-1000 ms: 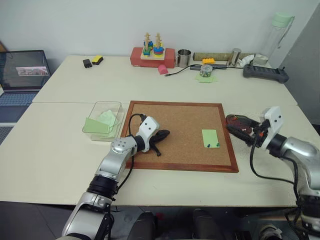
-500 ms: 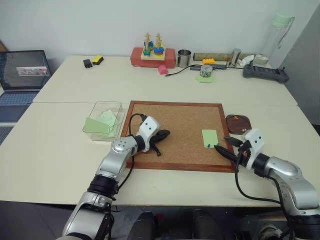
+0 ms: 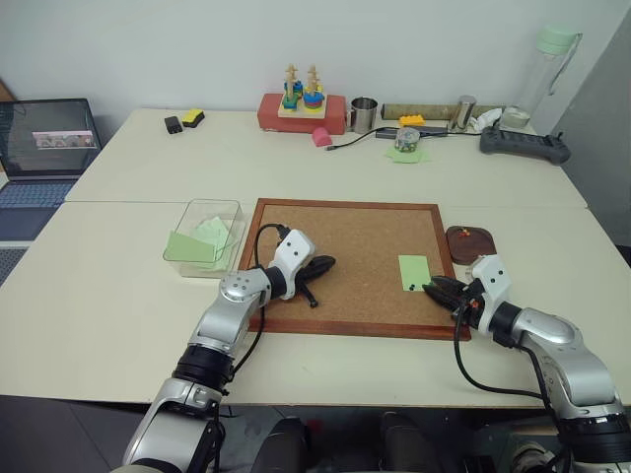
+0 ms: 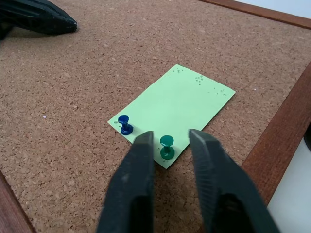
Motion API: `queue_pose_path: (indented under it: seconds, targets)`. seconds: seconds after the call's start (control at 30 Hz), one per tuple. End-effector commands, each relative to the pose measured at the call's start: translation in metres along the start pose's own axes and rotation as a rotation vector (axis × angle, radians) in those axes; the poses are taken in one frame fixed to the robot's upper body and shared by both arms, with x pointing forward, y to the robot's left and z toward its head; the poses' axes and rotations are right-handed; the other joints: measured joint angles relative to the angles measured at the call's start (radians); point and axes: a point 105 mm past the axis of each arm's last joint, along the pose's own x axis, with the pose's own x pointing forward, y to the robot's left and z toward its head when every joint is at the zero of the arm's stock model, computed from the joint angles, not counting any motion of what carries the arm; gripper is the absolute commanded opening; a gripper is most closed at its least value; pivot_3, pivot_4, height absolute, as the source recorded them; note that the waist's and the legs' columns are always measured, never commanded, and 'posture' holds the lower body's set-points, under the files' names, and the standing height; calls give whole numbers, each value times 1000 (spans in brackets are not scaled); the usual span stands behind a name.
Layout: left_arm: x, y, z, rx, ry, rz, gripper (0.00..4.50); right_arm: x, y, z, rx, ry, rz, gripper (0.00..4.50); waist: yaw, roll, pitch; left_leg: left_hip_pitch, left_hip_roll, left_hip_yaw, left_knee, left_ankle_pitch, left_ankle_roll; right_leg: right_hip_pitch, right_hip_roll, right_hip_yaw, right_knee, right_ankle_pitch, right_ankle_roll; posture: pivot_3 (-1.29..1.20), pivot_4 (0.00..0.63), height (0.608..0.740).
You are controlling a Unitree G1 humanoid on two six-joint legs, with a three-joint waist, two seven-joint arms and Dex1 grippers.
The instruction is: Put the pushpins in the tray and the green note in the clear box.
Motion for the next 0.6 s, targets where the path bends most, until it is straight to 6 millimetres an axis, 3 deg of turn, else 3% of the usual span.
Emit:
queue_pose_path:
  seconds: [0.03, 0.3, 0.6]
  targets:
    - [0, -8, -9, -9, 37, -28, 0, -1, 1, 11, -59, -41, 13, 57, 0, 0, 0, 0, 0, 0, 0, 0, 0, 0, 0, 0, 0, 0, 0, 0, 150, 740]
    - [0, -8, -11, -6, 45, -31, 0, -7, 1, 27, -103, -114, 21, 8, -1, 0, 0, 0, 0, 0, 0, 0, 0, 0, 0, 0, 0, 0, 0, 0, 150, 740]
    - [0, -10, -15, -15, 63, -31, 0, -20, -10, 50, 16, -191, -7, 8, -1, 0, 0, 0, 0, 0, 0, 0, 0, 0, 0, 0, 0, 0, 0, 0, 150, 740]
